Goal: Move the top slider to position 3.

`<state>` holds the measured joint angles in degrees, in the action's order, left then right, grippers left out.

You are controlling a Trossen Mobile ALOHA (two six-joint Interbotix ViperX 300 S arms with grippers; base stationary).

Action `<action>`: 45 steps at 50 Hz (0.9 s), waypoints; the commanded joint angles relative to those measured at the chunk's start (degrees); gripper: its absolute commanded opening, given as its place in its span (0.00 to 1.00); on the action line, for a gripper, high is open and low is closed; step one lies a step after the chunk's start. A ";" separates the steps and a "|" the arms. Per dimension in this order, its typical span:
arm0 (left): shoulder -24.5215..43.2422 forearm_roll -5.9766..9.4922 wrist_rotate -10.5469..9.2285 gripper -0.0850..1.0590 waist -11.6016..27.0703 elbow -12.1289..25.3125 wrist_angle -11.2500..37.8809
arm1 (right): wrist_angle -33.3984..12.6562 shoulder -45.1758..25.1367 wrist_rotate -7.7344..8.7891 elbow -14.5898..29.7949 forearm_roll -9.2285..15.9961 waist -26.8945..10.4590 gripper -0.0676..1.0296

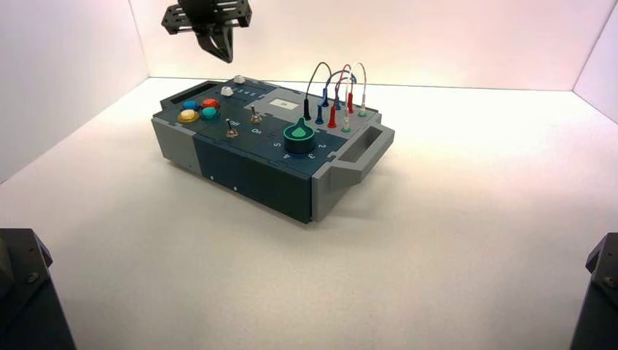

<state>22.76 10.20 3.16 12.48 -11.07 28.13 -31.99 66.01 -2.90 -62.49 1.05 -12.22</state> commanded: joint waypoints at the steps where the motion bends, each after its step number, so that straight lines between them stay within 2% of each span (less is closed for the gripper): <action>1: -0.79 -0.09 0.62 0.05 0.18 1.41 0.18 | 0.70 -0.79 -0.18 0.88 0.00 -0.09 0.04; 11: 0.35 -0.09 1.32 0.05 0.18 1.58 0.79 | 0.70 -0.79 -0.18 0.88 0.00 -0.09 0.04; 45: 1.23 -0.09 1.41 0.05 2.11 2.55 2.46 | 0.70 -0.79 -0.09 0.88 0.00 -0.09 0.04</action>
<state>25.22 10.20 4.22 14.41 -9.84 30.50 -31.90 65.92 -2.99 -62.49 1.05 -12.30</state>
